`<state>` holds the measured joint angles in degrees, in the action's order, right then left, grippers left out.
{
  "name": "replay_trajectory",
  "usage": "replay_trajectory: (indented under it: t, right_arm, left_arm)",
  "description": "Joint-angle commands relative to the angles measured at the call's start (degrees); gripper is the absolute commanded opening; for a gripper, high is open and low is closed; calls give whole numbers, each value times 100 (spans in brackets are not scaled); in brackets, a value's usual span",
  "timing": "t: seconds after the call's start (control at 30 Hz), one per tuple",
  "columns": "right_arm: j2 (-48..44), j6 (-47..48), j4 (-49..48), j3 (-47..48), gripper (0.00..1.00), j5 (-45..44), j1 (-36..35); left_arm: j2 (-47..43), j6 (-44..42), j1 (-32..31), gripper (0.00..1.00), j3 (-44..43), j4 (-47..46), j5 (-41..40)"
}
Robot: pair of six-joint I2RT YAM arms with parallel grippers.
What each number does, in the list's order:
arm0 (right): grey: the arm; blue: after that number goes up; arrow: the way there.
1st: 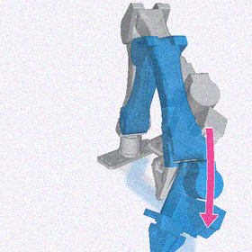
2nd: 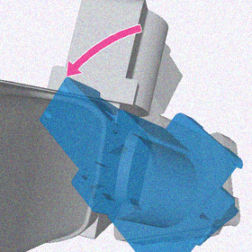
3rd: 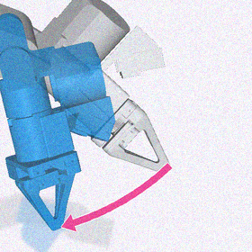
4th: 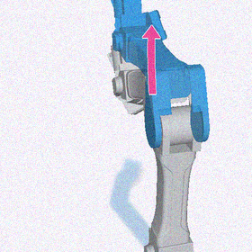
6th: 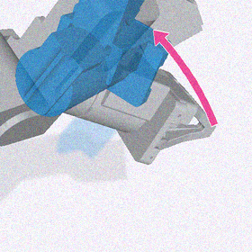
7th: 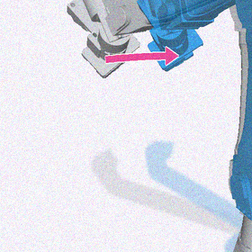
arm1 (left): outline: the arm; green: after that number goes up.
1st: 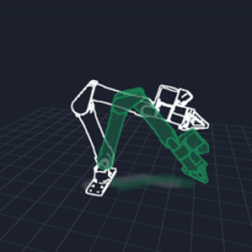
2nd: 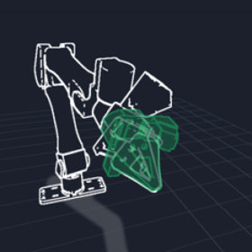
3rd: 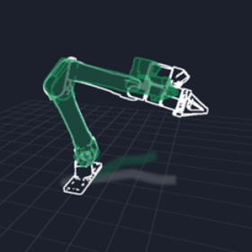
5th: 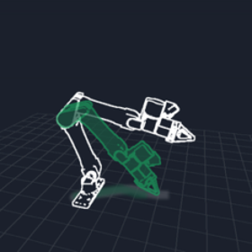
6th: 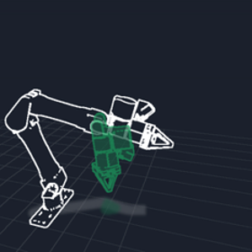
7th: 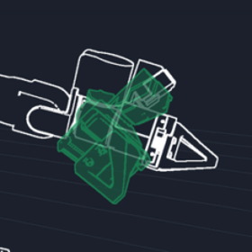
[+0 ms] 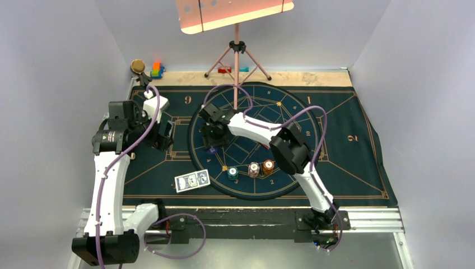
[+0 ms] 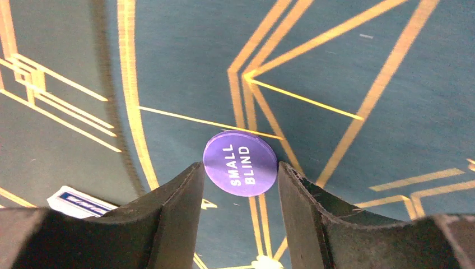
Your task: Distribute texas hold em gaming equipment
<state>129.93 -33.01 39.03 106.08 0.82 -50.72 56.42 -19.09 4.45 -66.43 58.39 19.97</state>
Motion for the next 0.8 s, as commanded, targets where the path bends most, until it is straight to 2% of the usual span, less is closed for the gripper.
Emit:
replay_trajectory:
  t: [0.0, 0.2, 0.37, 0.53, 0.77]
  right_arm:
    - [480, -372, -66, 680, 54, 747, -386]
    - [957, -685, -65, 1645, 53, 1038, -526]
    - [1043, -592, 135, 2322, 56, 993, -425]
    - [374, -346, -66, 1547, 66, 642, -53]
    - [-1207, 215, -192, -490, 70, -653, 563]
  left_arm:
    - [-114, -60, 33, 100, -247, -11, -87]
    - [-146, -89, 37, 100, -218, -25, -140]
    - [-139, -95, 31, 100, -195, -47, -164]
    - [-109, -67, 34, 100, -192, -83, -114]
    - [58, -406, 37, 100, -57, 135, 340]
